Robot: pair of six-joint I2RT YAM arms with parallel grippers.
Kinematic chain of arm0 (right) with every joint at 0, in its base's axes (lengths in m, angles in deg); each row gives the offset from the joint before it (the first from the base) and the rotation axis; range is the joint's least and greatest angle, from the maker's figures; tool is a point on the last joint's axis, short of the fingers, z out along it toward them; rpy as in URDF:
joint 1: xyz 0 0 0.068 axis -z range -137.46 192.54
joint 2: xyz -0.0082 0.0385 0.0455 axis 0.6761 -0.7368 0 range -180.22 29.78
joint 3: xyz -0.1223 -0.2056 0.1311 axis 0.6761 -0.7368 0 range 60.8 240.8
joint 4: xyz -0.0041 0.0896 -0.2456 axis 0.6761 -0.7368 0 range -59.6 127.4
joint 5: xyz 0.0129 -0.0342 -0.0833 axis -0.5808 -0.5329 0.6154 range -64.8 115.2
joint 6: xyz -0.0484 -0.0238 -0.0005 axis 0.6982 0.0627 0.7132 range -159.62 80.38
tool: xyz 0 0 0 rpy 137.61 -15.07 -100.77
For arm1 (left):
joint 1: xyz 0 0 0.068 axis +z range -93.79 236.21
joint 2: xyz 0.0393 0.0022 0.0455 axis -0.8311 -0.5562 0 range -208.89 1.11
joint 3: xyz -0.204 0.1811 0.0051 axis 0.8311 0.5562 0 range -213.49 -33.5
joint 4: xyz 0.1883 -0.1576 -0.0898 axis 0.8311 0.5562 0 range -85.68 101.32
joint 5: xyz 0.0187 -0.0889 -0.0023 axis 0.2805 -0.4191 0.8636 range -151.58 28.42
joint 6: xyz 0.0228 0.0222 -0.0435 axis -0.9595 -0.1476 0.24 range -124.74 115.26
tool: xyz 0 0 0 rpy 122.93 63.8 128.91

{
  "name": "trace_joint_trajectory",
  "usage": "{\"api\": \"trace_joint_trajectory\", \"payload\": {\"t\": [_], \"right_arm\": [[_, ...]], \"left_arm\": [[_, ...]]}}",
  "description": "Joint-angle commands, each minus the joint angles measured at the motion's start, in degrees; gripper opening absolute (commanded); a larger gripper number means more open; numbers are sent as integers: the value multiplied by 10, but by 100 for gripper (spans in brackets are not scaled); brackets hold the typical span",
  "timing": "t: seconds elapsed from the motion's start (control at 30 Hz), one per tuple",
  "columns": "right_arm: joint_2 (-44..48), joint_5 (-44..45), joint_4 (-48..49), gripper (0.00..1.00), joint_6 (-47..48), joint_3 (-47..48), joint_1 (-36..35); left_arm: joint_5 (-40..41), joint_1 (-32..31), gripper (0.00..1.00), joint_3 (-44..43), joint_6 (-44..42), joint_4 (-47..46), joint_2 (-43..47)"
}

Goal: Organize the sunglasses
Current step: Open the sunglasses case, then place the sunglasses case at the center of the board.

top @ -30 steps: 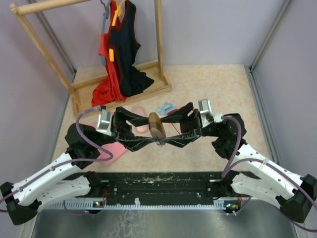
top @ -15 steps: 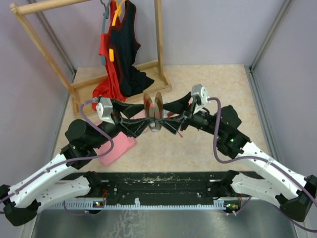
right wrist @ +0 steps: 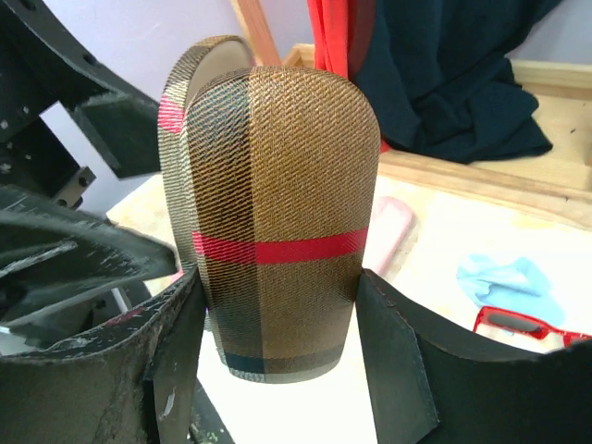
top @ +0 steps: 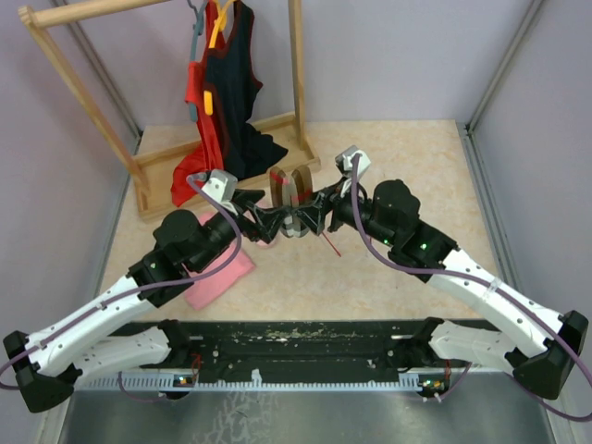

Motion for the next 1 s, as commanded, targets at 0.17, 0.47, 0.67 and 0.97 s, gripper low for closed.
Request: {"api": "trace_joint_trajectory", "payload": {"t": [0.17,0.47,0.67,0.97], "right_arm": [[34,15,1,0,20,6,8],[6,215,-200,0,66,27,-22],[-99,444,-290,0,128,62,-124],[-315,595,-332,2,192,141,-224]], "left_arm": [[-72,-3,100,-31,-16,38,13],[229,-3,100,-7,10,199,107],[325,-3,100,-9,44,321,155],[384,-3,100,-14,38,362,193]]}}
